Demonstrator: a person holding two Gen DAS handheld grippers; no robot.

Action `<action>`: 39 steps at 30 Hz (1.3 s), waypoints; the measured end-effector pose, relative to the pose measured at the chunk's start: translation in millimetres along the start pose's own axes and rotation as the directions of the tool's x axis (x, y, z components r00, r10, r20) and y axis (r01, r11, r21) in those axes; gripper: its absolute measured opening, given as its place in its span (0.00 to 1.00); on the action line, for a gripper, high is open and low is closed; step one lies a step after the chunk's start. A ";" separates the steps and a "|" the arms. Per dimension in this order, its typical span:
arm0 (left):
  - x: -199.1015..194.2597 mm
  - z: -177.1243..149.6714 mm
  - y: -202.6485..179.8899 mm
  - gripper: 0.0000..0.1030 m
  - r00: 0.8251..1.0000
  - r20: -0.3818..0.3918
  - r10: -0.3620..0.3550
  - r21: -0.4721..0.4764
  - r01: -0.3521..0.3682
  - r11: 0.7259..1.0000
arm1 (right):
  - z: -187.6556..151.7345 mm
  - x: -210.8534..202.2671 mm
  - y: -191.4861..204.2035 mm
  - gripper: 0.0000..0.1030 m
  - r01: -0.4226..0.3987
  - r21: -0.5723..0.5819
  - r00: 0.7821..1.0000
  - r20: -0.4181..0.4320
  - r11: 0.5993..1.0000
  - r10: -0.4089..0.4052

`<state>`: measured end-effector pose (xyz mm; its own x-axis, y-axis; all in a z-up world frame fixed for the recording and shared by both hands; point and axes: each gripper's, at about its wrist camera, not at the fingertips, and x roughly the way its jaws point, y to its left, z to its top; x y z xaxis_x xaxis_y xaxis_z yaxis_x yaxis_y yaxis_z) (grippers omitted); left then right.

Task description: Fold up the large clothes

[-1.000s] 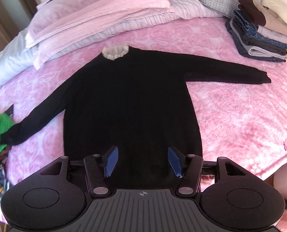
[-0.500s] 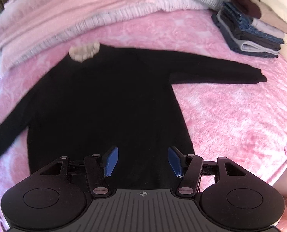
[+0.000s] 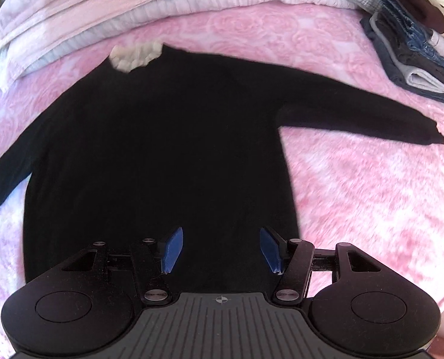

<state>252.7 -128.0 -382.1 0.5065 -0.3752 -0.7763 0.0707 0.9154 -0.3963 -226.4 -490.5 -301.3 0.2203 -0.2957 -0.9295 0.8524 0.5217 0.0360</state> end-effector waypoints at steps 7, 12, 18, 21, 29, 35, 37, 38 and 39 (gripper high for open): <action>-93.7 -63.3 -182.3 0.05 0.944 0.091 -0.317 0.485 0.236 0.842 | 23.5 -3.2 -71.0 0.53 0.036 0.073 0.997 0.058 0.997 -0.040; -137.7 -181.3 -300.6 0.20 0.758 -0.208 -0.618 0.651 0.579 0.491 | 33.4 1.5 -108.3 0.53 0.053 0.118 0.995 0.078 0.992 -0.062; -98.0 -296.5 -315.6 0.33 0.800 -0.427 -0.422 0.715 0.584 0.384 | 41.2 21.4 -137.8 0.53 -0.034 0.161 0.996 0.084 0.986 0.020; -63.0 -297.7 -275.0 0.33 0.892 -0.373 -0.255 0.772 0.451 0.448 | 47.9 42.7 -139.9 0.52 -0.144 0.208 0.986 0.111 0.967 0.123; 3.0 -253.5 -230.8 0.49 0.985 -0.162 -0.054 0.887 0.170 0.429 | 85.7 126.2 -112.8 0.52 -0.503 0.376 0.864 0.198 0.778 0.463; 34.7 -258.9 -230.5 0.51 0.989 -0.136 -0.054 0.946 0.146 0.289 | 103.1 165.0 -96.8 0.49 -0.512 0.468 0.858 0.231 0.721 0.459; 40.5 -258.6 -231.1 0.51 0.989 -0.130 -0.069 0.949 0.145 0.279 | 106.9 174.2 -91.7 0.43 -0.494 0.473 0.869 0.228 0.730 0.440; 43.9 -258.1 -230.5 0.51 0.989 -0.129 -0.074 0.950 0.145 0.277 | 108.2 180.3 -87.7 0.37 -0.483 0.469 0.875 0.225 0.740 0.428; 42.2 -260.7 -232.2 0.51 0.988 -0.134 -0.082 0.950 0.151 0.272 | 110.3 184.9 -84.6 0.28 -0.472 0.467 0.881 0.225 0.748 0.415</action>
<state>33.6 -394.3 -450.6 0.3794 -0.4654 -0.7997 0.9126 0.3307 0.2406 -205.4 -677.6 -435.7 0.6549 -0.2244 -0.7217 0.7551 0.1560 0.6367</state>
